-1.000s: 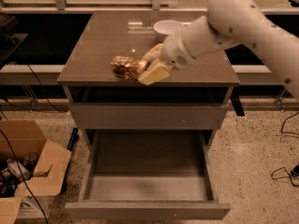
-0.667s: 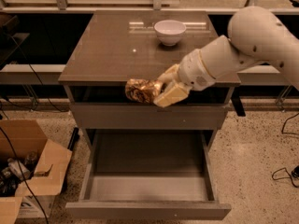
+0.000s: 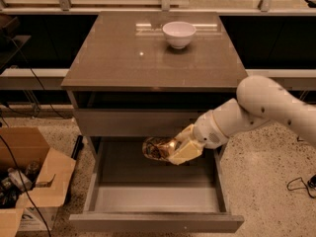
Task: Place orange can into middle drawer
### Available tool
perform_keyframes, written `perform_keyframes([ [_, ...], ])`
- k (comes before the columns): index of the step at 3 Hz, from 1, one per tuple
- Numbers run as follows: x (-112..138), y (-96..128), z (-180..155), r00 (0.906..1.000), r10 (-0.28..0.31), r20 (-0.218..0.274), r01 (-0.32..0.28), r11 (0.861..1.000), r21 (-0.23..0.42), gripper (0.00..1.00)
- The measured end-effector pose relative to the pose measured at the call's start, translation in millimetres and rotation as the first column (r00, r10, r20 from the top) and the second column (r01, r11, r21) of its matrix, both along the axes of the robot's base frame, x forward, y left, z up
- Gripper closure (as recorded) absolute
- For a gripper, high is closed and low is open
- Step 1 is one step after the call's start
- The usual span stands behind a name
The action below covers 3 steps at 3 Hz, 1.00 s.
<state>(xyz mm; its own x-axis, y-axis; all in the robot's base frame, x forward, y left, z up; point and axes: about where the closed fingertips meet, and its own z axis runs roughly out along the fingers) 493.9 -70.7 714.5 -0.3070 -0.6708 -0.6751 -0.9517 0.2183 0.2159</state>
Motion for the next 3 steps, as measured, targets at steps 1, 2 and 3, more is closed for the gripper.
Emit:
perform_keyframes([
  [1,5.4,7.9,-53.0,0.9934,-0.083,-0.079,0.088,0.995,0.051,1.0],
  [2,32.9,25.1,-96.7,0.9665,-0.19,-0.173,0.215,0.966,0.142,1.0],
  [3,35.4,28.6,-114.2,0.9577,-0.204,-0.203,0.238,0.958,0.158,1.0],
])
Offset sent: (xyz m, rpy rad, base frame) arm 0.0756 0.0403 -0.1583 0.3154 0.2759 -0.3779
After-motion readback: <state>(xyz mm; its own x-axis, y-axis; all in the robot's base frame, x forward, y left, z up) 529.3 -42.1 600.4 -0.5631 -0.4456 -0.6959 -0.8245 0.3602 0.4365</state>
